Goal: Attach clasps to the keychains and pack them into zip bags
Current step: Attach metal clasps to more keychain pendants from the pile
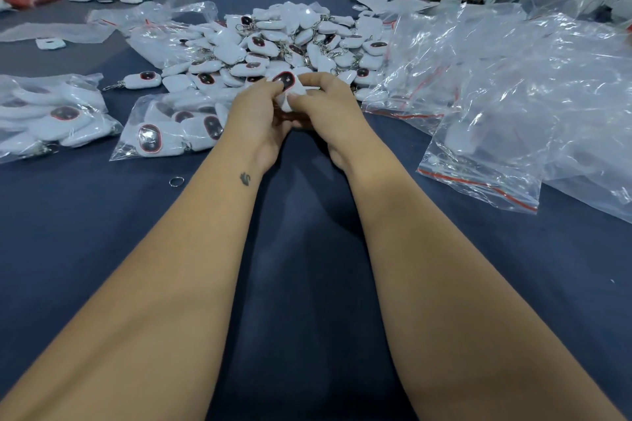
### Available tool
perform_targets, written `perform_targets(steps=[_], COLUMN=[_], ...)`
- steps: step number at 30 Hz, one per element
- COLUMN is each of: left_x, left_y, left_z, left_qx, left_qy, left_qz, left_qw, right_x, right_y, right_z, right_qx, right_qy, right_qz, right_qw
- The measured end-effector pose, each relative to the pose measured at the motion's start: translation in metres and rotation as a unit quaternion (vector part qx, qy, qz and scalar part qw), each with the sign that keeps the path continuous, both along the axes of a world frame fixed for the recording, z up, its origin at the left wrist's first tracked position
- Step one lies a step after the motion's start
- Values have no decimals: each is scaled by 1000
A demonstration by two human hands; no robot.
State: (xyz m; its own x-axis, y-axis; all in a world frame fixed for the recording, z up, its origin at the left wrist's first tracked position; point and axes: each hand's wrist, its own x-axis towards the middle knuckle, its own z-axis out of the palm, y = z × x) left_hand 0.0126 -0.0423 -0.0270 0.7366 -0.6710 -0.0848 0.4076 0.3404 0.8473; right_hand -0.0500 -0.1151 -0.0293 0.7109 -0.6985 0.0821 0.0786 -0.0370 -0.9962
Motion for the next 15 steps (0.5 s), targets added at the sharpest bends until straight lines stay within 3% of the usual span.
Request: perform_targets(steps=[15], left_x=[3], left_y=[0], left_z=[-5], left_qx=[14], left_qy=[-105], left_qz=[-47], left_qw=[993], right_x=[-1], right_y=[0], right_z=[-3], right_qx=[-26], right_qy=[-2], right_qz=[-16], right_qw=[1000])
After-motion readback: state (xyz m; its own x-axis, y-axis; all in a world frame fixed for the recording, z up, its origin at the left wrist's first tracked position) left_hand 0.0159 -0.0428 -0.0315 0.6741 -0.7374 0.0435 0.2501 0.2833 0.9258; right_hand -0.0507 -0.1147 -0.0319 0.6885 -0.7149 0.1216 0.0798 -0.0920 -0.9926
